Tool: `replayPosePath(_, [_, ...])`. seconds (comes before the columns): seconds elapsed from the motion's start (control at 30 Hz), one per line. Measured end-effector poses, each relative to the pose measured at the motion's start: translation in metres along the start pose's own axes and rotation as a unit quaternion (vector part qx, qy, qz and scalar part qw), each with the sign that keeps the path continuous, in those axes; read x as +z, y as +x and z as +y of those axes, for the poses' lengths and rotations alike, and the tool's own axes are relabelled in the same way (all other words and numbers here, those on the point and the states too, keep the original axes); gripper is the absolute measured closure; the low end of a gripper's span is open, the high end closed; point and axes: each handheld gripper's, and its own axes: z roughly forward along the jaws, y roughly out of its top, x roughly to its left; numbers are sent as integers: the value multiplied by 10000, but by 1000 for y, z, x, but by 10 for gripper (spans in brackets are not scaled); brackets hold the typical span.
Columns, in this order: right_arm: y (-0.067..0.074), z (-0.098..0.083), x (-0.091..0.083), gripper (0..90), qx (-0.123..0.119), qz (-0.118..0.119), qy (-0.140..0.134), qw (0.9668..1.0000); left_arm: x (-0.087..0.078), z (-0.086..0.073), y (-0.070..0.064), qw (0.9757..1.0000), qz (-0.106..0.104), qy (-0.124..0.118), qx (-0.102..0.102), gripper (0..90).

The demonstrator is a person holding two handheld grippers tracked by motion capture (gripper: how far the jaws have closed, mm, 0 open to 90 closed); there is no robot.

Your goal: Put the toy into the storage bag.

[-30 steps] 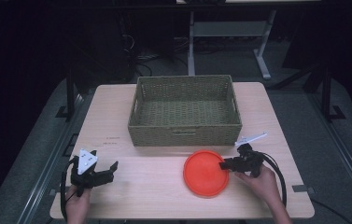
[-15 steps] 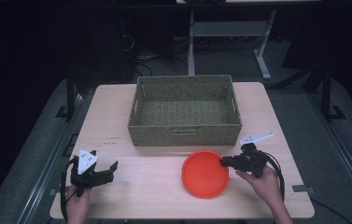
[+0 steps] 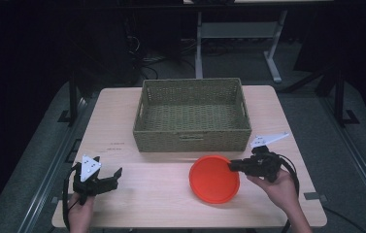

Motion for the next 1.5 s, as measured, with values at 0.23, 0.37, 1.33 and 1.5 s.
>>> replayPosePath(0.23, [0,9,-11,817,-51,-47,6,10000,0,0,0,10000,2,2,9,128])
replayPosePath(0.37, [-1,15,-14,817,-80,-70,59,9999,0,0,-1,10000,-8,-2,6,128])
replayPosePath(1.33, [4,72,-46,817,-255,-155,99,9995,-1,0,0,10000,31,12,-4,128])
replayPosePath(1.5, [5,81,-48,817,-275,-186,102,9994,-1,-1,2,10000,41,23,-19,128])
